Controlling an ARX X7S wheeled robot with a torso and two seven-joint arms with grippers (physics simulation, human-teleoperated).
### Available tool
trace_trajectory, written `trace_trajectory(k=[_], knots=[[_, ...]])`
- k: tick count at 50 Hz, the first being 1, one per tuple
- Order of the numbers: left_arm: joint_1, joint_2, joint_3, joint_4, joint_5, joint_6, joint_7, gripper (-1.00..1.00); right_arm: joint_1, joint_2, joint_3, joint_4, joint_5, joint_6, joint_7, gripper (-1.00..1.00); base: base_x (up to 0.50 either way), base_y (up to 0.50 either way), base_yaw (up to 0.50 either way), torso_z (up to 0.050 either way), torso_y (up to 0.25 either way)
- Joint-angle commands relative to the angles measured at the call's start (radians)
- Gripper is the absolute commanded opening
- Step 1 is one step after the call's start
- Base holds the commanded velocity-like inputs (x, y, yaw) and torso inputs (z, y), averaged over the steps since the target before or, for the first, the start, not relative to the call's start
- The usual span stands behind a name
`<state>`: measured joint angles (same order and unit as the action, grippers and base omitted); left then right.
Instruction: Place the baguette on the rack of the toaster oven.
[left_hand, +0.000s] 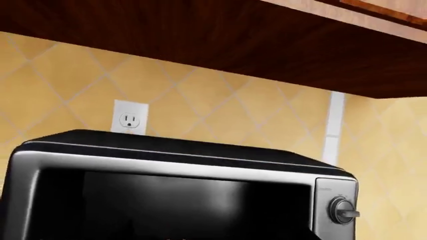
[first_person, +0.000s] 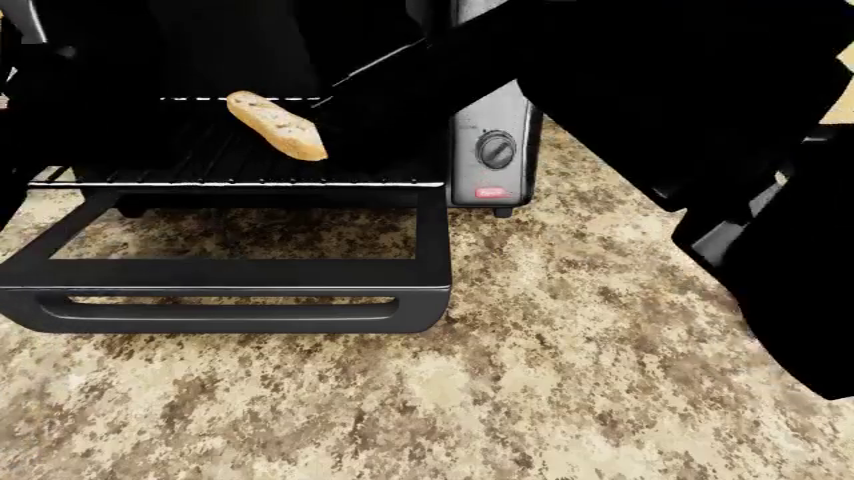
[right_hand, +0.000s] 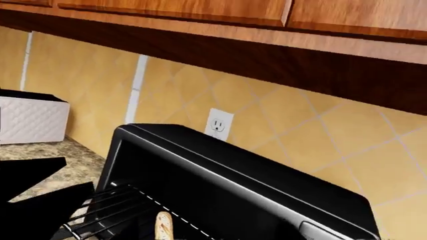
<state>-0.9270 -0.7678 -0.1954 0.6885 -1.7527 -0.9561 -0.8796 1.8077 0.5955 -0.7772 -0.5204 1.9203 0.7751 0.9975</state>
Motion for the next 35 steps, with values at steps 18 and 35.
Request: trace_trajectory(k=[18,35], knots=[[-0.372,-0.005,0.008,-0.139,-0.073,0.109,-0.090,1.00,0.291,0.064,0.089,-0.011,-0.007,0.090,0.075,1.00,0.00,0.00,0.00,0.000,0.000],[-0.518,-0.003,0.021,-0.197,-0.098,0.161,-0.158,1.00,0.397,0.058,0.123,-0.001,-0.023,0.112,0.079,1.00,0.00,0.00,0.00,0.000,0.000]])
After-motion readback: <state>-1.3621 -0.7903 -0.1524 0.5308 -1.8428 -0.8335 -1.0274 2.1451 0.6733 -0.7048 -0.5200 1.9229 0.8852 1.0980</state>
